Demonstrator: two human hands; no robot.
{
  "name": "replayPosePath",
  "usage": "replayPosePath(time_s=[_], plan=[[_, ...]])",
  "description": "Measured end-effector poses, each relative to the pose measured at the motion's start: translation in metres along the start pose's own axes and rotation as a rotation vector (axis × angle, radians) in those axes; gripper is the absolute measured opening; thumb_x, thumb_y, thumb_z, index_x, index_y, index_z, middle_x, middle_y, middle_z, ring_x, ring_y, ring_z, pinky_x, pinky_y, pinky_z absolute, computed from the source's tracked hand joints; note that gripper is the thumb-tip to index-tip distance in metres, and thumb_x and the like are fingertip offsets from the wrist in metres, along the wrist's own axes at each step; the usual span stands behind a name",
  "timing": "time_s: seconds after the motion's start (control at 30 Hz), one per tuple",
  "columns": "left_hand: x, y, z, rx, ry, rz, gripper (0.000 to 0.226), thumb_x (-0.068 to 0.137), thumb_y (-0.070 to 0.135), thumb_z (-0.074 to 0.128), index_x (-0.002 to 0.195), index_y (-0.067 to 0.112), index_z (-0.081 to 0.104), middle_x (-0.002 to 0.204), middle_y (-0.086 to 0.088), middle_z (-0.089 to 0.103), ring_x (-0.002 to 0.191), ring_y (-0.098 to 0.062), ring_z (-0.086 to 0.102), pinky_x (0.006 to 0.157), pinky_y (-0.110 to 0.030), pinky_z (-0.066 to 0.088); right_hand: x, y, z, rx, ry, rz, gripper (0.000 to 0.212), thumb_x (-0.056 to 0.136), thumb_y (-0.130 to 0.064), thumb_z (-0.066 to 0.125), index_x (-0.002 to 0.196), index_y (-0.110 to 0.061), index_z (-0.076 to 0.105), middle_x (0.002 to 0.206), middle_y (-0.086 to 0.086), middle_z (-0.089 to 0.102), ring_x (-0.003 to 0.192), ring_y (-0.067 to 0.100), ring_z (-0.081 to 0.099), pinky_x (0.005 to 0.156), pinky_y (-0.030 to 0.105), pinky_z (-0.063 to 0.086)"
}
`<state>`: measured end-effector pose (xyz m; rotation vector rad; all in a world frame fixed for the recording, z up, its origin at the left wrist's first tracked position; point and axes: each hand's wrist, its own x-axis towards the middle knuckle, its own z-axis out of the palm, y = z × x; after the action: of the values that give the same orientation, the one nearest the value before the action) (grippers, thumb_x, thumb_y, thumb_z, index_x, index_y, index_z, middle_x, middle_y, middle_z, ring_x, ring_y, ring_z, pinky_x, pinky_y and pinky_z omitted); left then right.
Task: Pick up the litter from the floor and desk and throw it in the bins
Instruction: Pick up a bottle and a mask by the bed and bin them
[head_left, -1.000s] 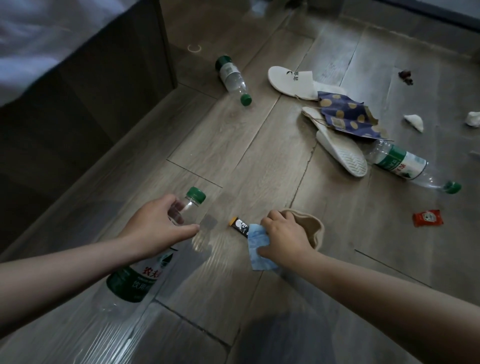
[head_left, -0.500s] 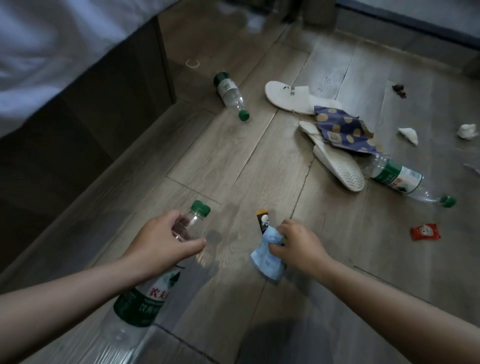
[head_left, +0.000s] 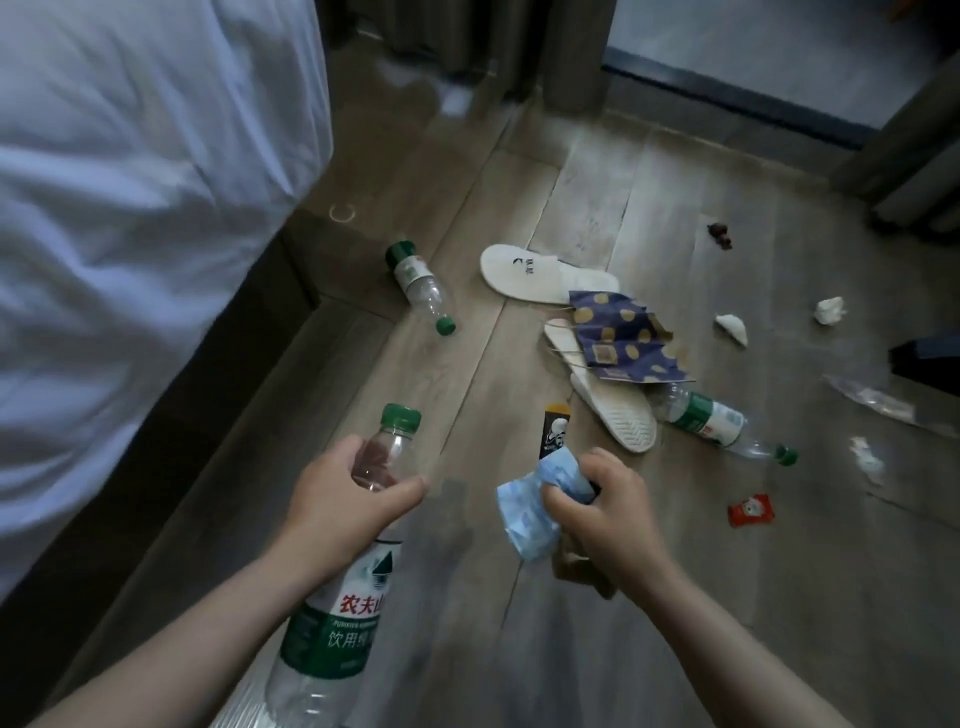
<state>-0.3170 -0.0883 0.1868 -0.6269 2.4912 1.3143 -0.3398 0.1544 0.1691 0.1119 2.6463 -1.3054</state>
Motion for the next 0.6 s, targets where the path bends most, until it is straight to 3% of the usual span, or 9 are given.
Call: replayPosePath(time_s=[0.1,0.23,0.37,0.47,0.6], plan=[[-0.027,0.042,-0.027,-0.001,-0.030,-0.002,0.030,0.066,0.043,0.079,0.082,0.025,0.060,0.075,0.007,0.065,0.068,-0.007,0.061,0.054,-0.023,0.042,-0.011,-0.051,-0.041,-0.026,0.001,0.035,0.039,0.074,-0.008,0.070,0.056,-0.006,0.036,0.064,0.004,0.041,0.054,0.007,0.034,0.050,0.022,0.027],[-0.071,0.115,-0.071,-0.052,-0.035,-0.027,0.033,0.062,0.049,0.077,0.081,0.027,0.061,0.074,0.009,0.067,0.069,-0.007,0.063,0.056,-0.025,0.046,-0.039,-0.128,-0.106,-0.002,0.032,0.062,0.026,0.077,-0.008,0.069,0.066,0.008,0.052,0.073,0.011,0.054,0.064,0.019,0.050,0.056,0.026,0.037],[-0.126,0.209,-0.115,-0.073,-0.052,-0.020,0.044,0.052,0.062,0.069,0.080,0.029,0.060,0.074,0.014,0.069,0.071,-0.006,0.065,0.067,-0.033,0.055,-0.076,-0.216,-0.184,0.068,0.093,0.050,0.003,0.074,-0.003,0.070,0.072,-0.003,0.068,0.088,-0.005,0.061,0.080,0.004,0.059,0.065,0.010,0.042],[-0.170,0.285,-0.147,-0.110,-0.031,0.008,0.046,0.048,0.062,0.066,0.076,0.026,0.059,0.072,0.017,0.068,0.066,-0.004,0.064,0.068,-0.034,0.055,-0.103,-0.281,-0.248,0.097,0.115,0.056,0.009,0.074,-0.003,0.070,0.079,-0.009,0.073,0.097,-0.008,0.061,0.091,0.001,0.059,0.072,0.005,0.041],[-0.224,0.380,-0.193,-0.105,-0.034,0.078,0.043,0.050,0.060,0.069,0.076,0.028,0.058,0.072,0.014,0.068,0.067,-0.003,0.063,0.064,-0.031,0.053,-0.142,-0.358,-0.332,0.161,0.199,0.065,0.016,0.074,-0.005,0.069,0.075,-0.021,0.071,0.093,-0.013,0.063,0.089,0.000,0.061,0.072,0.006,0.042]])
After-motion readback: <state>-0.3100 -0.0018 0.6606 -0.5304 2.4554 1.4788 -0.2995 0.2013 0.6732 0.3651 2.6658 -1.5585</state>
